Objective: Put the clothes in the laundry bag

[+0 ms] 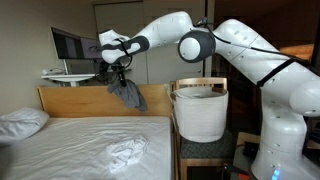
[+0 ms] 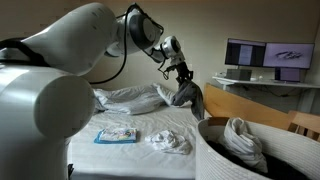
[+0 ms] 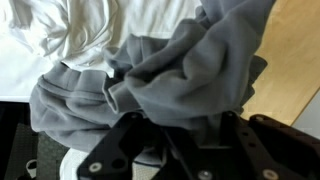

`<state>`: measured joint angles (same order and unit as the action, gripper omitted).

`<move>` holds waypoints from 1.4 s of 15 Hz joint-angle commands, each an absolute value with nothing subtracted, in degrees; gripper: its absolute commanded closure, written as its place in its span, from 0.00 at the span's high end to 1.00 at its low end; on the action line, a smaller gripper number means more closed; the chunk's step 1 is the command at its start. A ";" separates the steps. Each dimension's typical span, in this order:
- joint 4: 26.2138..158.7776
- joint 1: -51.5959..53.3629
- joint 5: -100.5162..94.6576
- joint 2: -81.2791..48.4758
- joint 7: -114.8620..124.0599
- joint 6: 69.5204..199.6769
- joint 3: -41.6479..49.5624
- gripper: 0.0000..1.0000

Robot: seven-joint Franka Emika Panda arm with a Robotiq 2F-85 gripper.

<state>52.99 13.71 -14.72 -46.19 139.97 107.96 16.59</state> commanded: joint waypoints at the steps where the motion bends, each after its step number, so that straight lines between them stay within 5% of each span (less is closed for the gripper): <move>1: 58.51 12.32 -15.01 -41.36 137.33 112.94 16.83 0.10; 17: 94.74 7.47 -19.44 -8.75 134.20 134.12 26.26 0.10; 19: 99.38 3.38 -23.02 -4.12 135.31 135.28 21.59 0.09; 20: 91.18 1.15 -20.84 -10.40 133.94 131.56 20.30 0.09; 21: 92.63 0.27 -21.02 -9.01 133.84 131.59 19.40 0.25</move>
<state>92.96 3.99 -20.26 -9.11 133.55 131.92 23.40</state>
